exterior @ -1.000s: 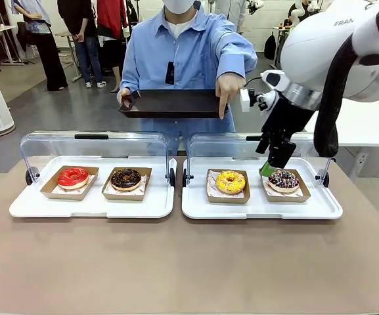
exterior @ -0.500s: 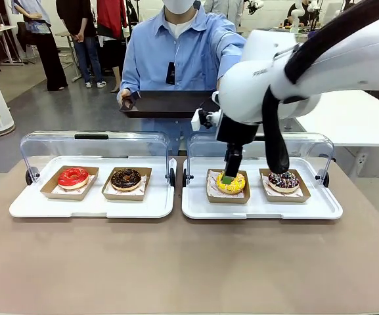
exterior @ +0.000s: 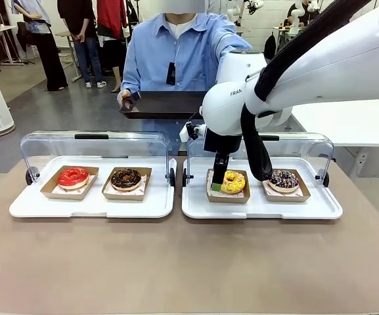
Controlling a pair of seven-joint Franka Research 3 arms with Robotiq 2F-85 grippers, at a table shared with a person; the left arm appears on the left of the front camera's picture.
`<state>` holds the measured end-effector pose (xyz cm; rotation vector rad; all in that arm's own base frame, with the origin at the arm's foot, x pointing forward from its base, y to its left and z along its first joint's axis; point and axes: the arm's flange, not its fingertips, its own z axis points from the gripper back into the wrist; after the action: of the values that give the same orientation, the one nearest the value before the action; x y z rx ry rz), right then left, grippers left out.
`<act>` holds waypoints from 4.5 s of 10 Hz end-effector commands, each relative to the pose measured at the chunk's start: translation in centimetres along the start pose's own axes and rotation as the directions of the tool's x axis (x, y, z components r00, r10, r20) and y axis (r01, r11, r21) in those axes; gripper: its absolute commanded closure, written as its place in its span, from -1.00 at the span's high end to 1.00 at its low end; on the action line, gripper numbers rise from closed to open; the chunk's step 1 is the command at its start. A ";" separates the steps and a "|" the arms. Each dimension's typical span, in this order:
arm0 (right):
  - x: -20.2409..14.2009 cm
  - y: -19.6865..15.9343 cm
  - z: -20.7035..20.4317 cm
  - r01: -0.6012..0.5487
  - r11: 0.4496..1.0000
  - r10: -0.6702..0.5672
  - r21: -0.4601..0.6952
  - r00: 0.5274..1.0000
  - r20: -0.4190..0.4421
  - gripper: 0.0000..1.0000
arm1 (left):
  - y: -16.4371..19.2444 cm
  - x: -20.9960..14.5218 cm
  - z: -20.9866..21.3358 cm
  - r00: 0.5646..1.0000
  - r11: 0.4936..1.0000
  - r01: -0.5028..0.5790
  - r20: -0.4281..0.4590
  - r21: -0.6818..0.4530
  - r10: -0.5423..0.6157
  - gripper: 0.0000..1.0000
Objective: Provide the desired donut to the person.
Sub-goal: Pick up and lift the Paper togo box containing the Donut pointed at by the person.
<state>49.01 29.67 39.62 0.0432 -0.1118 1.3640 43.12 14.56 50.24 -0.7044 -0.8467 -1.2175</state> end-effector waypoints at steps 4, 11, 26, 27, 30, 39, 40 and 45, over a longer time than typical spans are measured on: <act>0.0 0.0 0.0 0.000 1.000 0.000 0.000 1.000 0.000 1.00 | 0.0 0.0 0.0 1.000 1.000 -0.002 -0.009 0.009 0.002 1.00; 0.3 2.8 0.5 0.003 0.996 -0.008 -0.084 0.998 -0.057 1.00 | 0.0 0.0 0.0 1.000 1.000 -0.002 -0.009 0.009 0.002 1.00; 1.7 0.1 -6.6 -0.097 0.995 0.095 -0.035 0.994 -0.053 1.00 | 0.0 0.0 0.0 1.000 1.000 -0.002 -0.009 0.009 0.002 1.00; 1.6 -0.3 -6.7 -0.101 0.994 0.098 -0.035 0.994 -0.057 1.00 | 0.0 0.0 0.0 1.000 1.000 -0.002 -0.009 0.009 0.002 1.00; 1.4 -0.9 -6.8 -0.109 0.993 0.107 -0.032 0.992 -0.067 1.00 | 0.0 0.0 0.0 1.000 1.000 -0.002 -0.009 0.009 0.002 1.00; 0.8 -1.5 -7.3 -0.131 0.991 0.132 0.014 0.987 -0.096 -0.18 | 0.0 0.0 0.0 1.000 1.000 -0.002 -0.009 0.009 0.002 1.00; 0.9 -1.4 -7.3 -0.132 0.991 0.133 0.012 0.987 -0.093 -0.18 | 0.0 0.0 0.0 1.000 1.000 -0.002 -0.009 0.009 0.002 1.00; 0.8 -1.5 -7.6 -0.144 0.989 0.145 0.017 0.986 -0.080 -1.00 | 0.0 0.0 0.0 1.000 1.000 -0.002 -0.009 0.009 0.002 1.00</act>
<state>50.33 30.84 32.48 0.0001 -0.0433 1.4838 43.12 14.57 50.23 -0.7042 -0.8467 -1.2171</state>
